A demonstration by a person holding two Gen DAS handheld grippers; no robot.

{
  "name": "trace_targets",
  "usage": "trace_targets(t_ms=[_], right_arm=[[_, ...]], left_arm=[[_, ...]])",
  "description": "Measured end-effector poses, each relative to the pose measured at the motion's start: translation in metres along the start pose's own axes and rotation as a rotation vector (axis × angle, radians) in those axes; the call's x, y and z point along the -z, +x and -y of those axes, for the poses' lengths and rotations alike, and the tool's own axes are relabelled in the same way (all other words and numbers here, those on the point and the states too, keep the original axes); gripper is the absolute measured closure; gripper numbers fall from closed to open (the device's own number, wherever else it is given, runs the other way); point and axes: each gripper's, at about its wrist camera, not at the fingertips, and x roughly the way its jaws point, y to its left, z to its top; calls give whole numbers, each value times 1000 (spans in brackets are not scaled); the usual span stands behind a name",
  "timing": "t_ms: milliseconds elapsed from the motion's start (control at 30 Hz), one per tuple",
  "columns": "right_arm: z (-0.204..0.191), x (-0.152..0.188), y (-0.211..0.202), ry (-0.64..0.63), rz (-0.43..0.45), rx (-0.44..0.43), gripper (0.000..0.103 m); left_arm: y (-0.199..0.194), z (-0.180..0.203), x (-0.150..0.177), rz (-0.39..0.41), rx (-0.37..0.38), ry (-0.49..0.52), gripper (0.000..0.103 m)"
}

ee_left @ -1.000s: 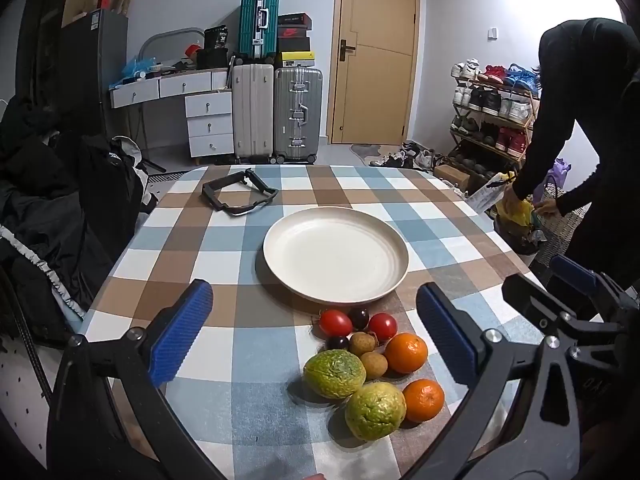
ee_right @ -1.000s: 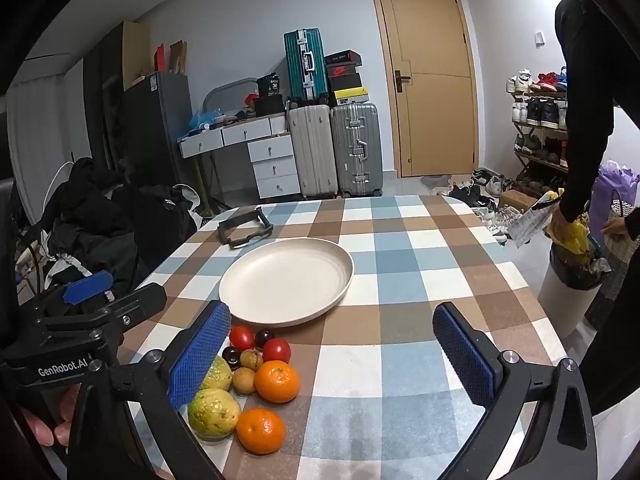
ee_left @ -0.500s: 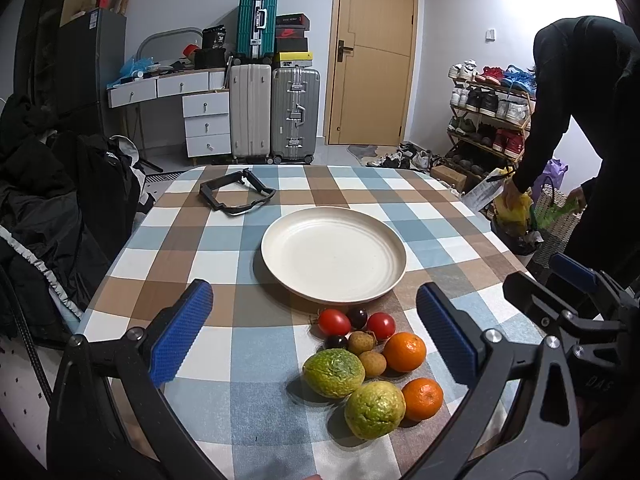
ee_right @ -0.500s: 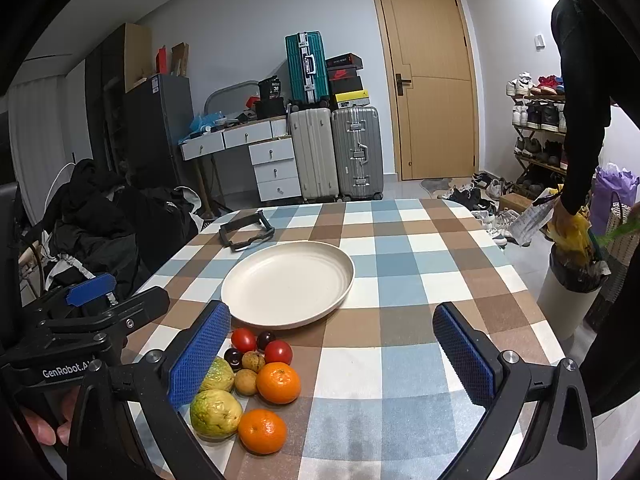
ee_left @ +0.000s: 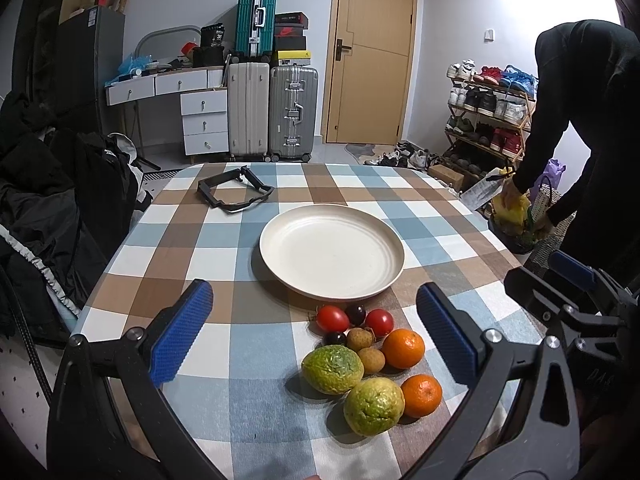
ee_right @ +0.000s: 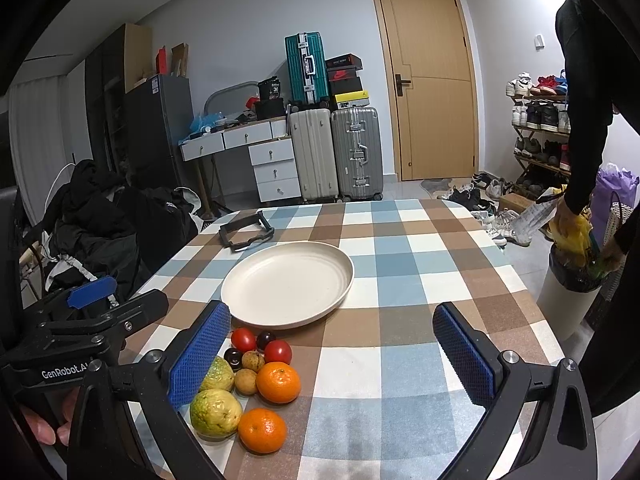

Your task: Organize fruits

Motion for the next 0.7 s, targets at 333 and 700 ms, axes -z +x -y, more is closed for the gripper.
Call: trace_targets(t_ms=[333,700], right_arm=[[0,-1,-1,-2,3,2,0],[5,-3,-4,1,4,4,0]], left_arm=[[1,4,7,-1,14,8,1],[-1,4,6,-3,28,7,1]])
